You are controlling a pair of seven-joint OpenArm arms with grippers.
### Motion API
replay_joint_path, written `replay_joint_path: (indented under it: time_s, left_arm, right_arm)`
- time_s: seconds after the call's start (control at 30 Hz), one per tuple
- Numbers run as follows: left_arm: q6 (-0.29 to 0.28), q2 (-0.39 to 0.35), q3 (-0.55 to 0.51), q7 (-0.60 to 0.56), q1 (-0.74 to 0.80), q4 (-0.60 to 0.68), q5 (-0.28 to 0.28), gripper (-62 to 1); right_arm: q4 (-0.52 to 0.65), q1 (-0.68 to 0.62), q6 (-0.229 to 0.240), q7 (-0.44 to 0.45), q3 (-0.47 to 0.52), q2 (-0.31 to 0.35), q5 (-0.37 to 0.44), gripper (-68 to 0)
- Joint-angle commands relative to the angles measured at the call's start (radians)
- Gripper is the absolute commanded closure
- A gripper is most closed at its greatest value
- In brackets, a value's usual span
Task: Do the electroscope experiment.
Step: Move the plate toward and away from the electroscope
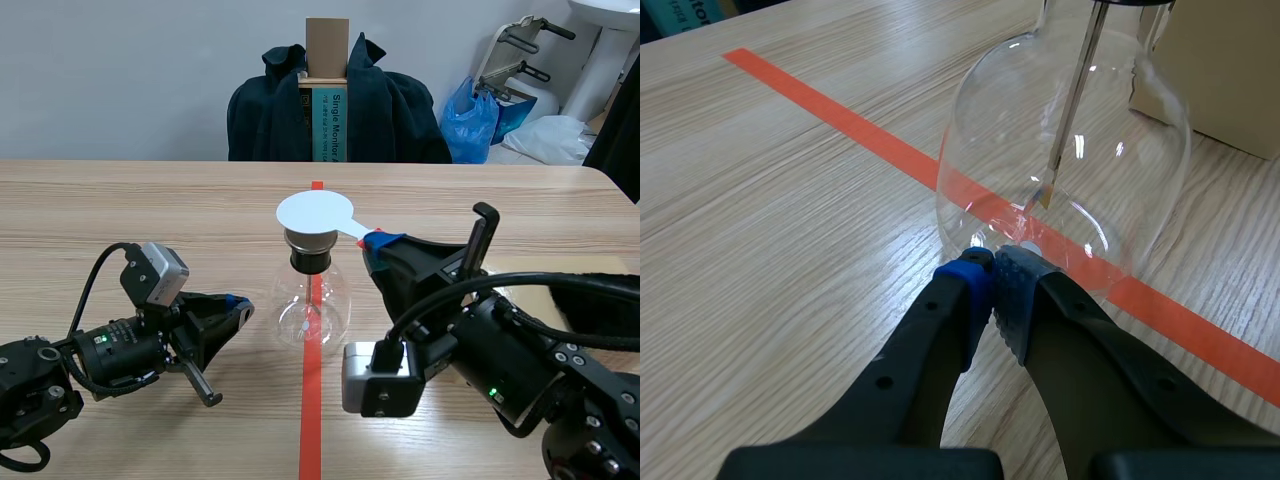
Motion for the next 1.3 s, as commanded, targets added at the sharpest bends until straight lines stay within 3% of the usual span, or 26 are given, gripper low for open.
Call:
replay_joint_path:
  time_s: [0.0,0.63,0.93,1.27]
  left_arm:
    - [-0.002,-0.001,-0.006,-0.014,-0.016,0.017,-0.007,-4.1]
    - [-0.002,-0.001,-0.006,-0.014,-0.016,0.017,-0.007,-4.1]
    - [-0.002,-0.001,-0.006,-0.014,-0.016,0.017,-0.007,-4.1]
    - [-0.002,-0.001,-0.006,-0.014,-0.016,0.017,-0.007,-4.1]
  right_arm:
    - [0.020,0.010,-0.013,-0.019,0.007,0.003,0.007,-0.7]
    - [0.020,0.010,-0.013,-0.257,0.007,0.003,0.008,-0.7]
    - [0.020,0.010,-0.013,-0.304,0.007,0.002,0.008,-0.7]
    - [0.048,0.043,-0.042,-0.231,0.081,0.000,0.190,-0.7]
